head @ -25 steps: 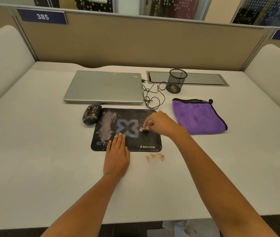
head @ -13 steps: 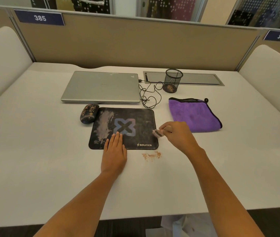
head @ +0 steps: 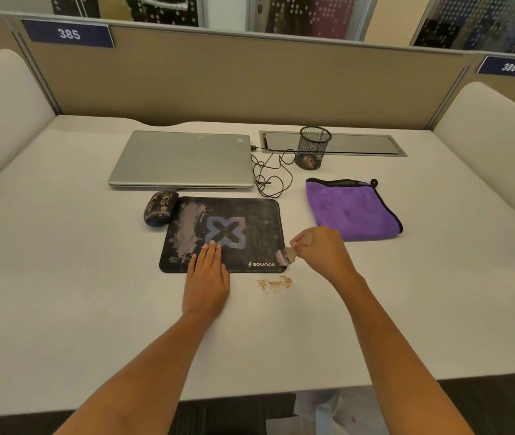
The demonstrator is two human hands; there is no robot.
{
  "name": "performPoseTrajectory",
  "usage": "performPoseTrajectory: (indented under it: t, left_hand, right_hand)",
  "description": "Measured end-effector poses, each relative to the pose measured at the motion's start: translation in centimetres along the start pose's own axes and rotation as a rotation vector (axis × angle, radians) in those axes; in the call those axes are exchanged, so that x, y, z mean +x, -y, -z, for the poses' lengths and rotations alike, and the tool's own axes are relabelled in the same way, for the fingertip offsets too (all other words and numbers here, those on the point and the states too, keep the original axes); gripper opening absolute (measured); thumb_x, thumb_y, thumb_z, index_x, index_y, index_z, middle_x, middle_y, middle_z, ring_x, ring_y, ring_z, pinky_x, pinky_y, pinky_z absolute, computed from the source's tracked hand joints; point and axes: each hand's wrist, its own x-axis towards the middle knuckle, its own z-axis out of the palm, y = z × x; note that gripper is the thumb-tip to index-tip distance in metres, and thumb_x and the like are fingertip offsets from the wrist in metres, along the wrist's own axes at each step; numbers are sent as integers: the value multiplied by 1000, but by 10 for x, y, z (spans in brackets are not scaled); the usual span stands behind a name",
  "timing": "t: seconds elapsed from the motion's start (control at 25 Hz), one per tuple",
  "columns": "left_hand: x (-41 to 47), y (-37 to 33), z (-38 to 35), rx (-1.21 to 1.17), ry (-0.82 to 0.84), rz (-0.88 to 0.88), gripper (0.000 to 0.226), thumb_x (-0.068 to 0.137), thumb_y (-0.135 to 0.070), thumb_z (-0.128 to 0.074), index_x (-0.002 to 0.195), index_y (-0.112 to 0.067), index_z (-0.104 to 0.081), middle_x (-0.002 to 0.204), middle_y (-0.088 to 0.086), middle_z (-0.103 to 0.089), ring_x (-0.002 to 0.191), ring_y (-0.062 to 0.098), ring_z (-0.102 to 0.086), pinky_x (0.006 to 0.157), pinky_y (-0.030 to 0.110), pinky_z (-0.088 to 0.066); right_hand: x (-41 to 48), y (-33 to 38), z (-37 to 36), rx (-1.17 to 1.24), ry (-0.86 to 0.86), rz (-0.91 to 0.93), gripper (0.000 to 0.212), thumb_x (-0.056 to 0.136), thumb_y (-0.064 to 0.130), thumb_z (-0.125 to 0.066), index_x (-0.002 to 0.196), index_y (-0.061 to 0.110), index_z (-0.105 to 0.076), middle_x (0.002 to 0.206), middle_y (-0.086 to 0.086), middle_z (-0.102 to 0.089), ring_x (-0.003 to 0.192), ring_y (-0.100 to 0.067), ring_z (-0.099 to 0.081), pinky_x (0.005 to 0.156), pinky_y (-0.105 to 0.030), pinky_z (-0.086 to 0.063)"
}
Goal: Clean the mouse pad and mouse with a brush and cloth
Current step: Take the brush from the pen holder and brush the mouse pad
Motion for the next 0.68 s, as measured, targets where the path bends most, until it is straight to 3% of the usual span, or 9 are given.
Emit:
performPoseTrajectory:
  t: [0.16,0.32,0.4,0.52,0.68]
  left_hand:
    - [0,0,0,-7,-3,0,61,90,-36,-7,146,-13,-14,155,3,-15,144,16,-6,114,29,4]
    - [0,0,0,-24,-12,-1,61,91,-36,-9,146,-12,-15,155,3,-16,144,16,-7,114,29,5]
    - [0,-1,0,-18,-5,1,61,90,-37,-8,146,-13,-14,155,2,-15,144,16,-6,113,28,6]
    - [0,-1,0,0,-17,-2,63,90,-37,-4,146,-13,-15,155,3,-16,144,16,-7,114,28,5]
    - [0,-1,1,-8,-11,3,62,90,-37,-7,146,-13,-14,155,2,-15,144,16,-7,113,28,7]
  right_hand:
    - [-4,6,4,8,57,41,24,91,10,-53,104,5,-72,108,-10,-71,94,-21,-63,71,-20,-45]
    - [8,14,0,10,-71,23,26,94,15,-50,108,7,-71,111,-10,-70,95,-20,-63,59,-7,-32]
    - [8,19,-7,-98,28,42,27,94,18,-52,110,8,-70,111,-10,-69,97,-22,-63,60,-11,-36]
    - [3,24,-10,-73,165,96,23,91,18,-56,105,9,-72,109,-9,-69,95,-20,-63,76,-21,-46]
    - [22,34,-5,64,-24,121,25,93,13,-50,105,10,-72,107,-8,-70,70,-7,-55,57,-10,-34]
